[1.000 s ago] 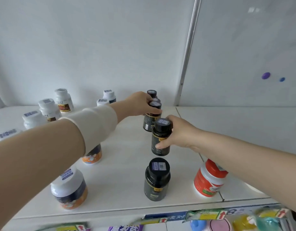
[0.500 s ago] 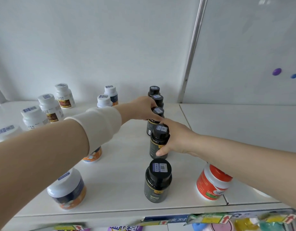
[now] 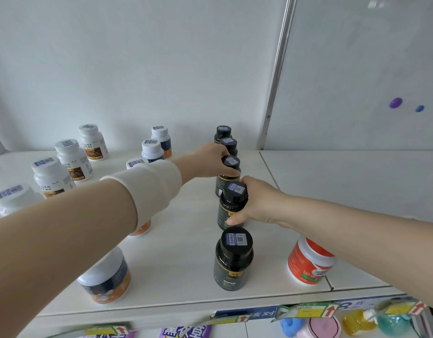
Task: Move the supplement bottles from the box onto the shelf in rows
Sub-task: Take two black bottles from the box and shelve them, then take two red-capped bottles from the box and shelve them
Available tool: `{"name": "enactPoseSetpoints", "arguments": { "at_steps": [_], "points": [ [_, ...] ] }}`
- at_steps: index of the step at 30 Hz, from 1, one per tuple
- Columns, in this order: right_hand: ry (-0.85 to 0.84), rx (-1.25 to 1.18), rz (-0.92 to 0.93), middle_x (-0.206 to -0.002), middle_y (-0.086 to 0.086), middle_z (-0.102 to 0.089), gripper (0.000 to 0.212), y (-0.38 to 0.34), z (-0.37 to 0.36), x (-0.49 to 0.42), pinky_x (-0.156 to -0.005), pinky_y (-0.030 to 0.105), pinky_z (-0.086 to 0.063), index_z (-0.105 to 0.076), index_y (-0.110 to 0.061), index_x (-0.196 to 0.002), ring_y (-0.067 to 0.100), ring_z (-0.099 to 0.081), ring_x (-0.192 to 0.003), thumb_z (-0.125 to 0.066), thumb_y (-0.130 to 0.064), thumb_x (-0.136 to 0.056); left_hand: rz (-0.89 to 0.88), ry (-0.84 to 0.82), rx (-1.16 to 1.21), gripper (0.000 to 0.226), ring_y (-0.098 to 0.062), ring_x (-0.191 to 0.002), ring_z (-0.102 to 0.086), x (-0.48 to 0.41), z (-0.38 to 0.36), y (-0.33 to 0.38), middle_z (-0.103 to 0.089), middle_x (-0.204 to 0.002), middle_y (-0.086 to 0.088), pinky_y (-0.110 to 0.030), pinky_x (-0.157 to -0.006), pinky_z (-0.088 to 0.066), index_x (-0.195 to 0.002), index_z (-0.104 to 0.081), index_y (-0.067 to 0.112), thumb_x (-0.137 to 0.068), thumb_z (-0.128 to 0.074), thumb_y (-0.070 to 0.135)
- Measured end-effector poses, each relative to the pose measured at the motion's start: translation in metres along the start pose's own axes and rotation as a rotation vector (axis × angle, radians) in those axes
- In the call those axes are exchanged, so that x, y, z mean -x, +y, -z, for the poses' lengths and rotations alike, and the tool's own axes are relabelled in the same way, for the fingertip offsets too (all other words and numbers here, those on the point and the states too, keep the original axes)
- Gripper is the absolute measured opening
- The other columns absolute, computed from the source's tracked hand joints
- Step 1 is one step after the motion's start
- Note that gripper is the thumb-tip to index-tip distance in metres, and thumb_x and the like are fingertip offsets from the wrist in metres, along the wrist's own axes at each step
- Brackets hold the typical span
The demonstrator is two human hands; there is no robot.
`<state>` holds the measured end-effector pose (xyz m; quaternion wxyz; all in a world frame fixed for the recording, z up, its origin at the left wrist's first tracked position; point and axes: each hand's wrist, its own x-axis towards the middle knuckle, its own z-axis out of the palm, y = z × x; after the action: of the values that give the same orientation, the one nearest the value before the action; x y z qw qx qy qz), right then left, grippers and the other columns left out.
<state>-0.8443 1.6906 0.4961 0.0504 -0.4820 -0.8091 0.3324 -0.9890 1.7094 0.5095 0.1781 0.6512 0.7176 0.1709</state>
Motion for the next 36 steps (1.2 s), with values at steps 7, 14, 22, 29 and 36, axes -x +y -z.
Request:
{"name": "enactPoseSetpoints", "arguments": {
  "at_steps": [7, 14, 22, 29, 36],
  "points": [
    [-0.035, 0.087, -0.059, -0.138, 0.008, -0.047, 0.084, -0.003, 0.026, 0.013, -0.099, 0.031, -0.043, -0.034, -0.014, -0.140, 0.024, -0.049, -0.123, -0.081, -0.024, -0.070, 0.025, 0.027, -0.018, 0.058, -0.024, -0.121, -0.048, 0.017, 0.017, 0.013, -0.050, -0.133, -0.007, -0.029, -0.094, -0.038, -0.133, -0.044, 0.010, -0.086, -0.063, 0.039],
    [0.156, 0.366, 0.051, -0.140, 0.013, -0.043, 0.070, -0.034, 0.063, 0.056, -0.102, 0.035, -0.040, -0.034, -0.005, -0.139, 0.028, -0.045, -0.126, -0.066, -0.034, -0.084, 0.004, 0.235, -0.596, 0.047, -0.026, -0.115, -0.053, 0.094, 0.070, 0.020, -0.053, -0.128, -0.006, -0.034, -0.088, -0.041, -0.132, -0.044, 0.016, -0.092, -0.054, 0.038],
    [0.332, 0.525, 0.419, -0.135, 0.015, -0.041, 0.052, -0.110, -0.016, 0.102, -0.095, 0.038, -0.038, -0.035, -0.010, -0.137, 0.033, -0.039, -0.126, -0.051, -0.030, -0.092, 0.208, 0.328, -1.144, 0.044, -0.026, -0.114, -0.052, 0.240, 0.097, -0.009, -0.053, -0.125, -0.007, -0.032, -0.090, -0.039, -0.131, -0.043, 0.013, -0.094, -0.049, 0.036],
    [0.233, 0.619, 0.765, -0.136, 0.015, -0.040, 0.048, -0.233, -0.134, 0.156, -0.097, 0.039, -0.036, -0.034, -0.008, -0.136, 0.032, -0.038, -0.125, -0.046, -0.028, -0.094, 0.500, 0.271, -1.206, 0.047, -0.025, -0.112, -0.055, 0.401, 0.129, -0.083, -0.054, -0.124, -0.006, -0.033, -0.090, -0.041, -0.134, -0.039, 0.012, -0.094, -0.048, 0.035],
    [0.063, 0.626, 1.094, -0.142, 0.014, -0.036, 0.054, -0.382, -0.297, 0.213, -0.104, 0.041, -0.034, -0.032, -0.010, -0.139, 0.032, -0.036, -0.130, -0.048, -0.033, -0.093, 0.866, 0.225, -1.092, 0.045, -0.026, -0.115, -0.051, 0.596, 0.152, -0.197, -0.051, -0.126, -0.008, -0.034, -0.093, -0.039, -0.133, -0.040, 0.011, -0.095, -0.048, 0.034]
  ]
}}
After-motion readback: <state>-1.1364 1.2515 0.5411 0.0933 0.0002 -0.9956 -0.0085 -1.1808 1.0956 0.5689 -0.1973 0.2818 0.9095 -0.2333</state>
